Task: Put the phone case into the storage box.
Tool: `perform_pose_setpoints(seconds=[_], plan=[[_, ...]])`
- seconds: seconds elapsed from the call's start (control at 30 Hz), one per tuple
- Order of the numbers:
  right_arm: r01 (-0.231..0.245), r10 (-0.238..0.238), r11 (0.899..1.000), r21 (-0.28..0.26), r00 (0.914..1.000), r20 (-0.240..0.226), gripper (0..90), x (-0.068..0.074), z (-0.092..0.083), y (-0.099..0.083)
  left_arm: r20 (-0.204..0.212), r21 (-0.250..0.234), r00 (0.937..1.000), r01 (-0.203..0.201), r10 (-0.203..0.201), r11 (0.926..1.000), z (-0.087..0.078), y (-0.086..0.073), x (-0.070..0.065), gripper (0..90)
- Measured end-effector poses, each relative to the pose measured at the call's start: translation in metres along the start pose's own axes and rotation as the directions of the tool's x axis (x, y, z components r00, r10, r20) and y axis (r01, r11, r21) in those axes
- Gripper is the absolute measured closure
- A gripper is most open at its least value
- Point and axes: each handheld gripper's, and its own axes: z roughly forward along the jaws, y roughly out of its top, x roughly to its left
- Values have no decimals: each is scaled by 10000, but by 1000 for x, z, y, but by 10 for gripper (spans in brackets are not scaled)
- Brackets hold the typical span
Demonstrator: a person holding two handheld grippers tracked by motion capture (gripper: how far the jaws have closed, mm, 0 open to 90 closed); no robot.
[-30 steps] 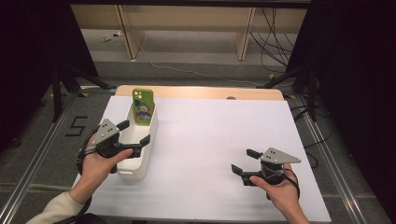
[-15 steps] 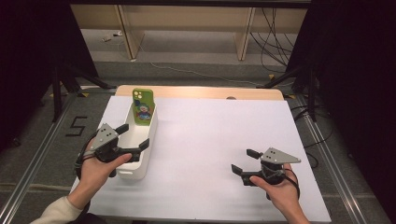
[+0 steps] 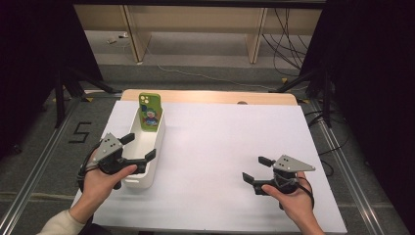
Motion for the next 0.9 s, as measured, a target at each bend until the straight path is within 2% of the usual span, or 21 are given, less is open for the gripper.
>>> perform_pose_setpoints(seconds=[0.9], plan=[[-4, 4, 10000, 0, 10000, 3, 161, 0, 0, 0, 164, 43, 9999, -26, 25, 10000, -1, -6, -4, 71]])
